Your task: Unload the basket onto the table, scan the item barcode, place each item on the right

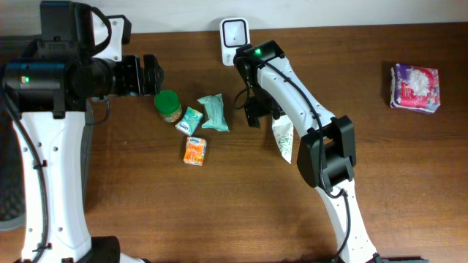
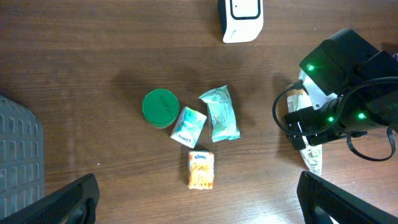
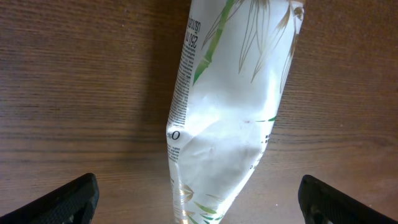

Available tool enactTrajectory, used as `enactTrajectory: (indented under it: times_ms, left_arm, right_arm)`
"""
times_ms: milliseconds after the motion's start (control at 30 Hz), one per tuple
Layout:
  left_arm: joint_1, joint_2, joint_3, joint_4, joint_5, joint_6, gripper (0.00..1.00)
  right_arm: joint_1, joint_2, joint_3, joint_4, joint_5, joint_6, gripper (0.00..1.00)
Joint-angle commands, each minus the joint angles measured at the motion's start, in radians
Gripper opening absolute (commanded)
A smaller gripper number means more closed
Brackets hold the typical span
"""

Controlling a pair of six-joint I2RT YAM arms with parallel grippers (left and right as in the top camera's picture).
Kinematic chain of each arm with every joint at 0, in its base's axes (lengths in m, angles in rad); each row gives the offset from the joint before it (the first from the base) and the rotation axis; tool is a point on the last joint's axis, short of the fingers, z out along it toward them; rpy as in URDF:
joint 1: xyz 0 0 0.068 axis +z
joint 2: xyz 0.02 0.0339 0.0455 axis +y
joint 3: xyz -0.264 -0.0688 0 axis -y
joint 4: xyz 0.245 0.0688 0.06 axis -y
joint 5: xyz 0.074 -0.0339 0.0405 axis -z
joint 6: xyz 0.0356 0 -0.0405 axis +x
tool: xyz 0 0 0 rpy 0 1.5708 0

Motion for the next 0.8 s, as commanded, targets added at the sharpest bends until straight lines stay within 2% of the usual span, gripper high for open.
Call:
enactTrajectory:
  times_ms: [0,200,633,733,767]
  left_arm:
    - [0.002,0.002,0.005,0.002,0.004,-0.006,0.99]
    - [0.002,0.002,0.005,0.002,0.004,-0.006,0.99]
    - [0.002,0.002,0.005,0.002,0.004,-0.006,0.99]
    - [0.002,0.002,0.005,0.002,0.004,-0.006,0.99]
    - [0.002,0.002,0.005,0.002,0.004,-0.006,0.99]
  right_arm:
    - [-0.002,-0.006,-0.005,0.001,-0.002,0.016,0.99]
    - [0.006,-0.006,-0.114,0.069,0.035,0.016,0.99]
    - [0.006,-0.006,-0.117,0.108,0.036,0.016,0.99]
    - [0.005,-0.006,-0.216,0.192,0.045,0.015,0.97]
    - [0.006,-0.006,-0.239,0.215,0.057,0.016,0.87]
